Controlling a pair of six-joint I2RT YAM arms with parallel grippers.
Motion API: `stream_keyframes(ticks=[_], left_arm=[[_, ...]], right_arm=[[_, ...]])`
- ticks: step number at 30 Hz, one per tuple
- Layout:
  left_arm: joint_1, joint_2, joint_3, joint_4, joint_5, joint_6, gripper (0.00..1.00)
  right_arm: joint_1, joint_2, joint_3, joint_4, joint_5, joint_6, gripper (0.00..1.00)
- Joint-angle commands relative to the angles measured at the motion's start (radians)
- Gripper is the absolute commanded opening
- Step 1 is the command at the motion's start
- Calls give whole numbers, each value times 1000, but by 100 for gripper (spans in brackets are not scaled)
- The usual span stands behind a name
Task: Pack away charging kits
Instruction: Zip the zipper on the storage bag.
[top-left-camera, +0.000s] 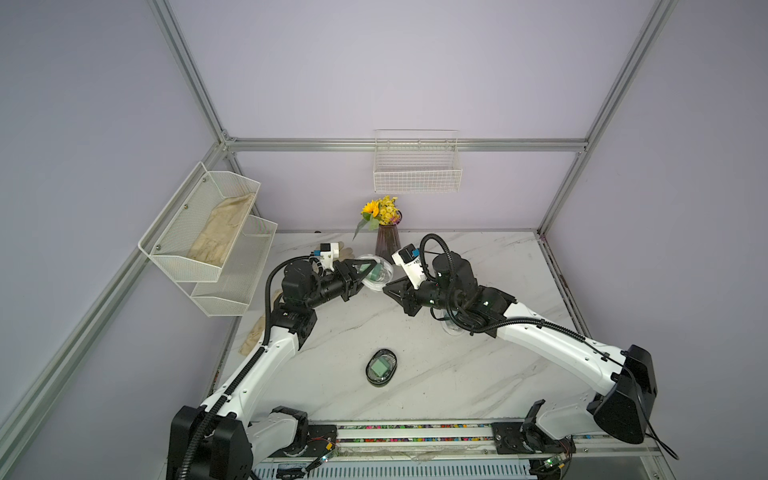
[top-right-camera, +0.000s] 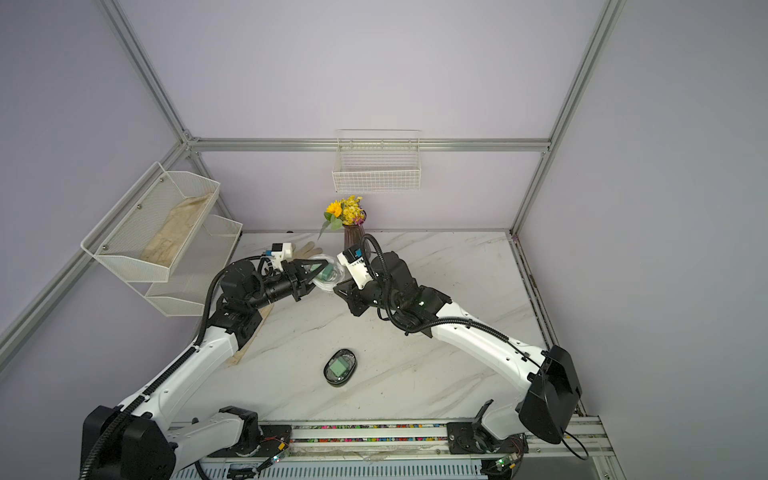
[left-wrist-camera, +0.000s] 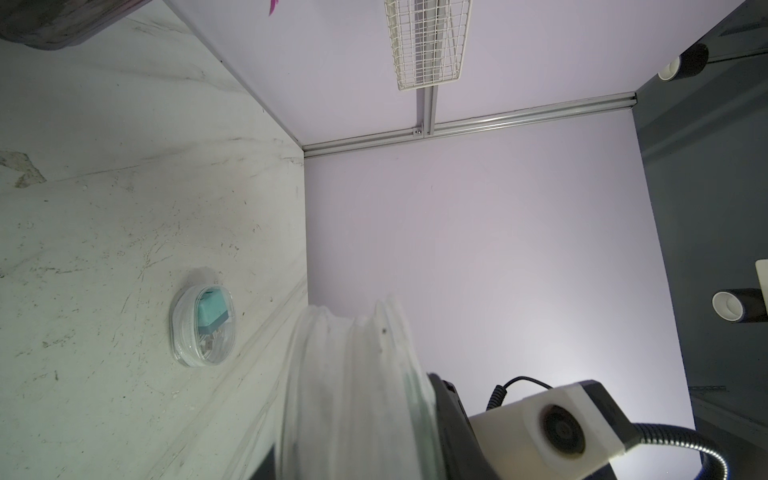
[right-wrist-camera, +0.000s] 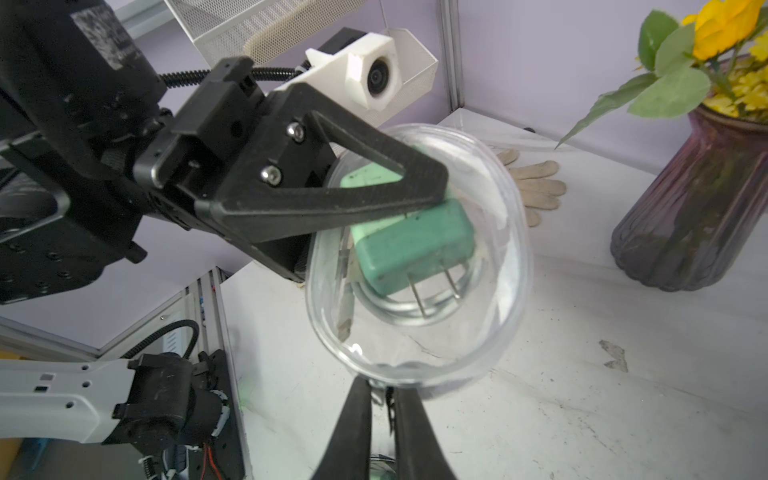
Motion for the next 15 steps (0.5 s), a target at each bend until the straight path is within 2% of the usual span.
stream_keyframes(ticks=[1, 7, 15], left_arm=[[-7, -24, 102, 98, 26, -36, 8], [-6, -26, 100, 101, 25, -39, 7], [11, -27, 96, 95, 57, -13, 0]], right_arm=[[18, -5, -21, 54, 12, -7, 0], [17, -72, -56, 67, 94, 10, 0], [18, -91, 0, -116, 256, -44, 0]])
